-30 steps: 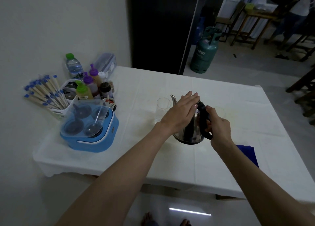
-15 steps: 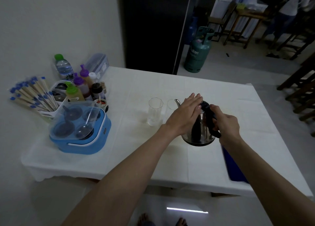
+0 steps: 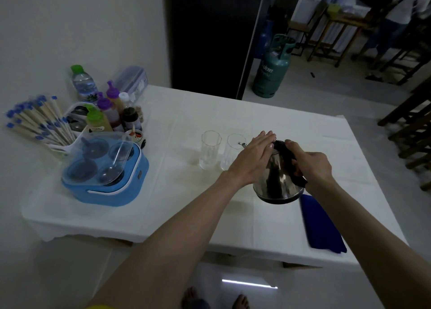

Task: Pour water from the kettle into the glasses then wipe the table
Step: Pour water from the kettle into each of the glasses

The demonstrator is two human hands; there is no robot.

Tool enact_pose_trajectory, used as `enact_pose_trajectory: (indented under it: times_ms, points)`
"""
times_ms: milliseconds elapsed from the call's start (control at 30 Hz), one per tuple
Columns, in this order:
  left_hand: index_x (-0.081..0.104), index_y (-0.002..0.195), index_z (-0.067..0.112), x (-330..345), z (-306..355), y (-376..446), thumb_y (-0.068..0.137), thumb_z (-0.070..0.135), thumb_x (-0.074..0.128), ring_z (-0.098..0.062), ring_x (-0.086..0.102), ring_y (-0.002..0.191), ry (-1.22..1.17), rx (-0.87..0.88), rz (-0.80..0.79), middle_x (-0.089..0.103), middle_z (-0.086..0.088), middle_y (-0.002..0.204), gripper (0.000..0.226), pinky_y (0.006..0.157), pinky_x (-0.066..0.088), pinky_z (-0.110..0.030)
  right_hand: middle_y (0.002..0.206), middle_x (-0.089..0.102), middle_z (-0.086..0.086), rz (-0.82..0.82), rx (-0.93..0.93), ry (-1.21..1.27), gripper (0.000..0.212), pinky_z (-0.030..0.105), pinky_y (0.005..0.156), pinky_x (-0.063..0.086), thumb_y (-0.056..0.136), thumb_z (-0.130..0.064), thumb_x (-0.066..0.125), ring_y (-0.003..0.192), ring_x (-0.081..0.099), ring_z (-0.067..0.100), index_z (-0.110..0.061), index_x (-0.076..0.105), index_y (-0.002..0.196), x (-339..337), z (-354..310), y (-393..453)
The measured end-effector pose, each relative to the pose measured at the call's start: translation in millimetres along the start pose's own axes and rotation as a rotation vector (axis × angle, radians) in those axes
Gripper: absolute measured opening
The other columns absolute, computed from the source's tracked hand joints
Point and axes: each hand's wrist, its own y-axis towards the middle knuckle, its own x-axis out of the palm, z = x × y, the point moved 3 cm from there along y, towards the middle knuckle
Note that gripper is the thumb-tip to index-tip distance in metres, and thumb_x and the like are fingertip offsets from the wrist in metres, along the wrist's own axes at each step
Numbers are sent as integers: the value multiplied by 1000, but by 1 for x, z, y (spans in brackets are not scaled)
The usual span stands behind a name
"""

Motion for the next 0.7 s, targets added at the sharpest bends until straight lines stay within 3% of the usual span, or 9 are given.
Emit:
enact_pose_trajectory:
  times_ms: [267,700]
  points:
    - [35,147,14,0,4,2,106,24,27,-9,15,147,-18,-1,20,30,1,157,44,121,14,-30,70,66,6,-1,-58,-69,54,34,67,49,81,-62,65,64,60,22,-10,68,69,-3,-8,2]
    - [36,147,13,2,8,5,106,24,28,-9,16,147,-40,-2,42,31,0,157,44,120,14,-29,69,68,6,12,-77,-103,52,42,78,56,80,-63,65,64,62,22,-12,67,66,-8,-14,5]
